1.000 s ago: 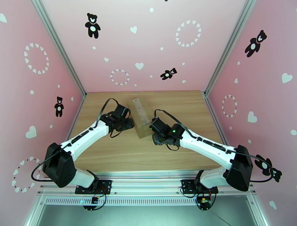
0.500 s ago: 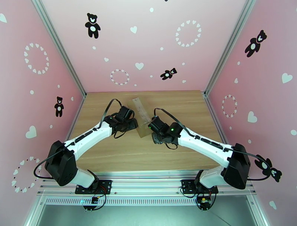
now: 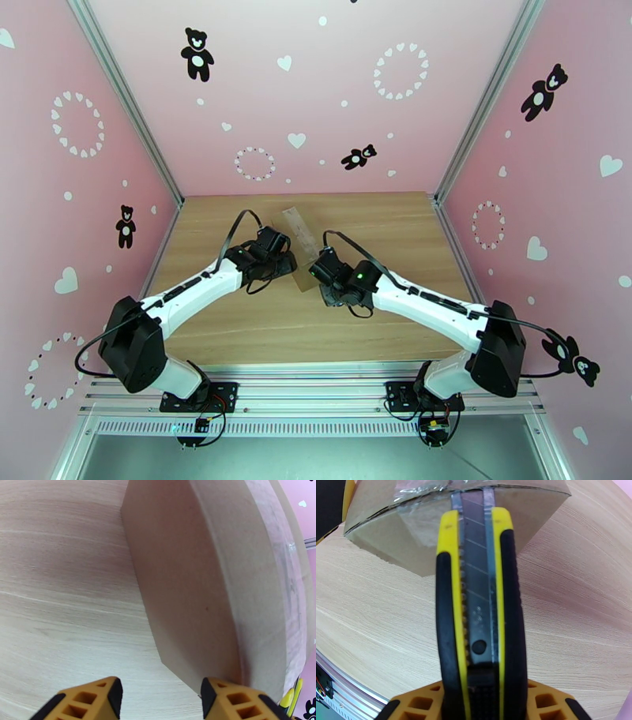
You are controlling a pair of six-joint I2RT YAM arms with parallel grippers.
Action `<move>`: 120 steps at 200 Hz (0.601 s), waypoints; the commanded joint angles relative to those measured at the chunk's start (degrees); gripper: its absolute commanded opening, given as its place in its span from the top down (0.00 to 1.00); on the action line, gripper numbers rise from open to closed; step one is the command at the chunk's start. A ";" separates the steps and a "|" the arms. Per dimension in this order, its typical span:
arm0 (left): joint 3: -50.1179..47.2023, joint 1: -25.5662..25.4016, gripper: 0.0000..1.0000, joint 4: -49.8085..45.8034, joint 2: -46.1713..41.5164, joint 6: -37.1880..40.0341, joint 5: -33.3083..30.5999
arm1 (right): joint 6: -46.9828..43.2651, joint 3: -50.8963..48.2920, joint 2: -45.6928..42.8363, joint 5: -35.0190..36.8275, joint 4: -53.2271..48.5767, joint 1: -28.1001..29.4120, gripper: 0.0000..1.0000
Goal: Unpack the express box
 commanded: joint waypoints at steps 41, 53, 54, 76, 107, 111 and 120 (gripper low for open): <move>2.85 -3.63 0.41 3.31 3.06 -0.92 2.49 | -3.25 4.30 2.17 -4.45 4.29 4.36 1.00; 3.06 -3.76 0.41 3.28 3.20 -1.14 2.38 | -3.44 4.51 2.40 -4.53 4.24 4.59 1.00; 3.06 -3.80 0.41 3.32 3.22 -1.15 2.39 | -3.45 4.60 2.44 -4.53 4.27 4.61 1.00; 3.14 -3.83 0.41 3.39 3.19 -1.37 2.28 | -3.62 4.93 2.75 -4.71 4.31 4.94 1.00; 3.46 -3.83 0.41 3.28 3.30 -1.43 2.13 | -3.50 4.95 3.08 -4.88 4.17 5.32 1.00; 3.48 -3.83 0.41 3.21 3.28 -1.55 2.12 | -3.50 4.96 3.12 -4.76 4.08 5.46 1.00; 3.55 -3.82 0.41 3.34 3.30 -1.75 2.07 | -3.56 5.01 3.11 -4.54 3.97 5.72 1.00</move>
